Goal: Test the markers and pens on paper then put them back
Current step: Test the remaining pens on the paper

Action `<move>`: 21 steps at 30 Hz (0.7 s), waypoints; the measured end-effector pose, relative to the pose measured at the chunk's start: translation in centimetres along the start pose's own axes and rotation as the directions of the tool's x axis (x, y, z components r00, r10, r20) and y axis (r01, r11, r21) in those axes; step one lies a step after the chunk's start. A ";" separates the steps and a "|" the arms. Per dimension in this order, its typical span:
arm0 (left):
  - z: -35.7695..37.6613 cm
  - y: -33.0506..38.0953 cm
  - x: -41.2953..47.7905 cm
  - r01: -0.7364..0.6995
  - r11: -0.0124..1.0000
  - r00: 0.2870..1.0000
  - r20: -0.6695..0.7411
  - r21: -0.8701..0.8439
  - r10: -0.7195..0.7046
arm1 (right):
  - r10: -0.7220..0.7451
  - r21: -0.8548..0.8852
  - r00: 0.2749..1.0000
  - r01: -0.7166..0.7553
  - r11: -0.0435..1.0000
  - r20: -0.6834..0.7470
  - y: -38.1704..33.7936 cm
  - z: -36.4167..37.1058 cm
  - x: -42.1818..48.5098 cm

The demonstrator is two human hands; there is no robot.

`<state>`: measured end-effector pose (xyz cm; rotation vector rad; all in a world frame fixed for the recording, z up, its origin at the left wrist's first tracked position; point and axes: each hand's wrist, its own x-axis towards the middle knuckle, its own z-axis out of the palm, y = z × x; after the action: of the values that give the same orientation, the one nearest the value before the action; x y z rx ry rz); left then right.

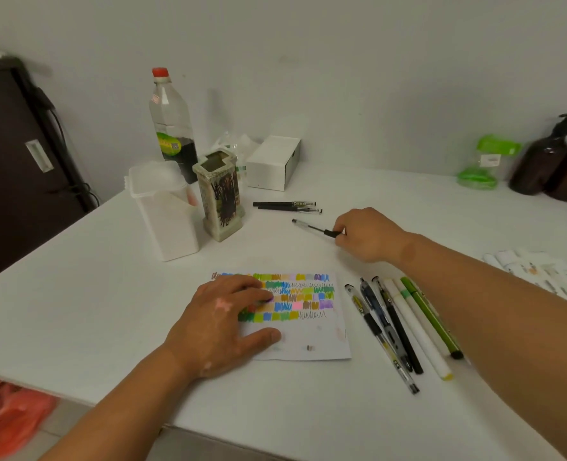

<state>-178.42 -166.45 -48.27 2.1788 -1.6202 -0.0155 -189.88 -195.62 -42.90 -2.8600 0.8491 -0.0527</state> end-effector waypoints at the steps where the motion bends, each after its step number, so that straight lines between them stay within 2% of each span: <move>1: -0.1 0.1 0.0 0.002 1.000 1.000 0.005 0.006 -0.002 | 0.022 0.081 0.999 -0.019 0.997 -0.034 -0.2 -0.5 -1.2; 3: -0.2 0.4 -0.1 0.007 1.000 1.000 0.014 0.019 -0.007 | 0.095 0.340 0.991 -0.056 0.939 -0.098 -0.8 -1.5 -4.3; 6: -0.4 0.7 -0.2 0.004 0.999 0.999 0.035 0.034 -0.005 | 0.130 0.744 0.991 -0.063 0.665 -0.032 -1.7 -2.2 -9.8; 9: -1.0 1.3 -0.3 0.011 0.998 0.996 0.087 0.056 -0.016 | 0.094 0.919 0.995 -0.063 0.389 0.028 -2.4 -1.8 -14.0; 11: -1.5 2.2 -0.3 -0.006 0.995 0.996 0.092 0.100 -0.003 | 0.097 0.955 0.995 -0.048 0.294 0.020 -2.8 -1.1 -15.6; 13: -2.0 3.6 -0.5 -0.004 0.997 1.000 0.006 0.076 0.004 | 0.096 0.956 0.995 -0.006 0.295 -0.023 -3.2 -0.2 -16.5; 15: -2.4 5.6 -0.7 0.028 0.990 0.989 -0.138 -0.135 -0.046 | 0.070 0.955 0.996 0.034 0.295 -0.057 -4.1 0.3 -17.1; 16: -2.6 6.7 -0.8 0.035 0.962 0.983 -0.163 -0.269 -0.081 | 0.054 0.957 0.996 0.052 0.286 -0.070 -4.5 0.4 -17.3; 18: -2.5 8.8 -1.0 0.019 0.879 0.990 -0.112 -0.476 -0.082 | 0.019 0.954 0.996 0.080 0.289 -0.089 -5.2 0.7 -17.5; 21: -2.3 10.1 -1.3 0.018 0.834 0.993 -0.090 -0.552 -0.081 | -0.040 0.940 0.995 0.101 0.326 -0.093 -5.5 0.9 -17.9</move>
<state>-187.49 -166.88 -43.08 1.7347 -1.2902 -0.3330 -201.86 -181.15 -42.66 -1.7182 0.4189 -0.4778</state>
